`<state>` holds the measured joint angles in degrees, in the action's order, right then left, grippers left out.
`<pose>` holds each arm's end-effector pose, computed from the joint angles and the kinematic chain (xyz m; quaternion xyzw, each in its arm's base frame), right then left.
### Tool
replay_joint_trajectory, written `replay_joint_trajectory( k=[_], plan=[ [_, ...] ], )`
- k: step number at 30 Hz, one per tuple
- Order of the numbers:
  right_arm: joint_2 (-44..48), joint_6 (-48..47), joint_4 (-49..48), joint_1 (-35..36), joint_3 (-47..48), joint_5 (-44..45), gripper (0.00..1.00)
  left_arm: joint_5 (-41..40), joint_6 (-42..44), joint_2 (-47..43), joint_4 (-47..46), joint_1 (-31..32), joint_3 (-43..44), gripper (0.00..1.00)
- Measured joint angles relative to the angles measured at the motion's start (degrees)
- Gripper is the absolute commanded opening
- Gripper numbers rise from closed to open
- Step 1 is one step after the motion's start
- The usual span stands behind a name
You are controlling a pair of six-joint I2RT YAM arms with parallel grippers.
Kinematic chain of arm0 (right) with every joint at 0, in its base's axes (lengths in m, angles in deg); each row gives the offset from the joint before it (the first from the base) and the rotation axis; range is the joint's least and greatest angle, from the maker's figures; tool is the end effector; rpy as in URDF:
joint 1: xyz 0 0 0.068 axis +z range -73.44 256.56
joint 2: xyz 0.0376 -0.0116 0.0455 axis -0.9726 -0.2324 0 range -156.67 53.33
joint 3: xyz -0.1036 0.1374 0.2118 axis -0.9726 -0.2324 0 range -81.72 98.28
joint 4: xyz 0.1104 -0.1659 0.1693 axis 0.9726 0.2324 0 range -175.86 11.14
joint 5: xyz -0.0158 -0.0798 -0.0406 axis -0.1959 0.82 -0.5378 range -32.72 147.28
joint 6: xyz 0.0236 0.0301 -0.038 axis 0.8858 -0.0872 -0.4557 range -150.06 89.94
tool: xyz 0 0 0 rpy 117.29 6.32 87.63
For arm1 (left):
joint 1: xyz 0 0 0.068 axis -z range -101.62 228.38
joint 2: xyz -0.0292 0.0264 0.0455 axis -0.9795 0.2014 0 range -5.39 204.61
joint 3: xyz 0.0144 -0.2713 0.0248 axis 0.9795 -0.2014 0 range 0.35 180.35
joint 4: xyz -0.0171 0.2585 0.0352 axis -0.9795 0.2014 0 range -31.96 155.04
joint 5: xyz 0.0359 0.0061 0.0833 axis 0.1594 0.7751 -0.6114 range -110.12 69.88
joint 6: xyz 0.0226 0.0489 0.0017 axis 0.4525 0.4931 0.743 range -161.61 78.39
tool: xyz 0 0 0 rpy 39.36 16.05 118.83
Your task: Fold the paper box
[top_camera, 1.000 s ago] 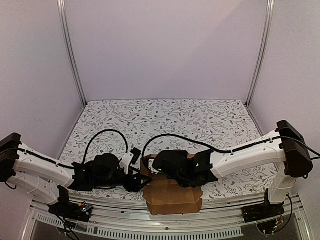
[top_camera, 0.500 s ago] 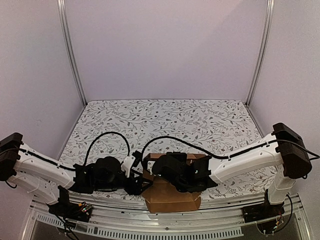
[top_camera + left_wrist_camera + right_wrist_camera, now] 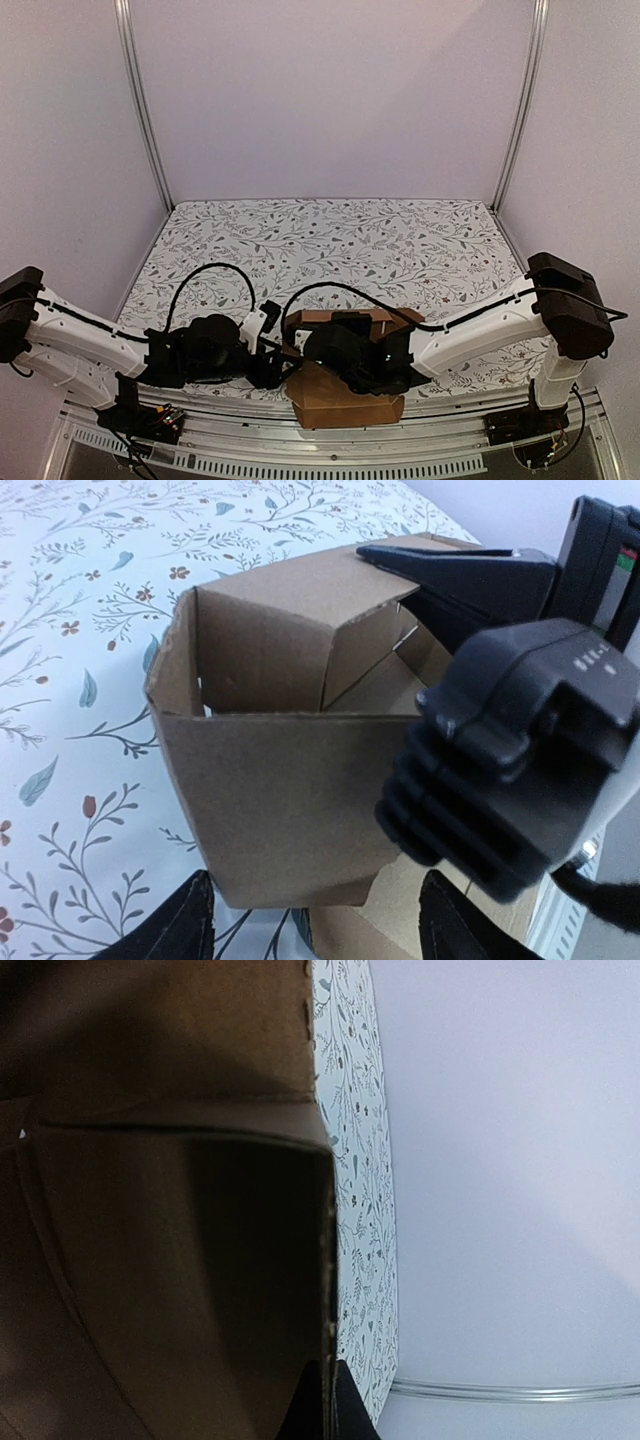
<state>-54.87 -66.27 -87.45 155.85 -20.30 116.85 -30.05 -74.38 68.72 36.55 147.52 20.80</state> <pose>0.1006 0.3666 0.1616 -0.5775 0.5884 -0.3057 0.4763 0.0889 -0.2160 0.1476 0.2323 0.8416 -0.3264 0.3623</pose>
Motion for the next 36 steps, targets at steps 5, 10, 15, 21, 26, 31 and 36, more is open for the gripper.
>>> replay_joint_trajectory(
  k=[5, 10, 15, 21, 26, 31, 36],
  plan=[
    [0.0, -0.2, -1.7, 0.1, -0.8, 0.4, 0.00, -0.4, 0.0, -2.7, 0.1, 0.0, -1.3, 0.69],
    [0.0, -1.0, -3.7, 0.4, -1.8, 1.4, 0.00, -1.1, 0.5, -3.0, 0.4, 0.0, -1.6, 0.69],
    [-0.2, -2.0, -5.8, 0.8, -2.7, 2.4, 0.00, -1.0, 1.3, -3.3, 2.1, 0.0, -1.6, 0.67],
    [-0.4, -3.9, -9.2, 1.7, -4.6, 3.7, 0.00, 0.0, 1.7, -9.1, 7.1, 0.0, -1.6, 0.66],
    [-0.4, -6.2, -13.1, 1.8, -6.2, 4.5, 0.00, 0.5, 1.8, -15.6, 12.0, 0.0, -1.6, 0.66],
    [-1.2, -9.9, -18.7, 1.8, -6.8, 5.0, 0.00, -0.2, 1.8, -19.1, 15.6, 0.0, -1.6, 0.68],
    [-1.8, -13.6, -23.5, 1.9, -6.8, 5.0, 0.00, -1.8, 2.7, -19.3, 15.7, 0.0, -2.2, 0.70]
  ],
)
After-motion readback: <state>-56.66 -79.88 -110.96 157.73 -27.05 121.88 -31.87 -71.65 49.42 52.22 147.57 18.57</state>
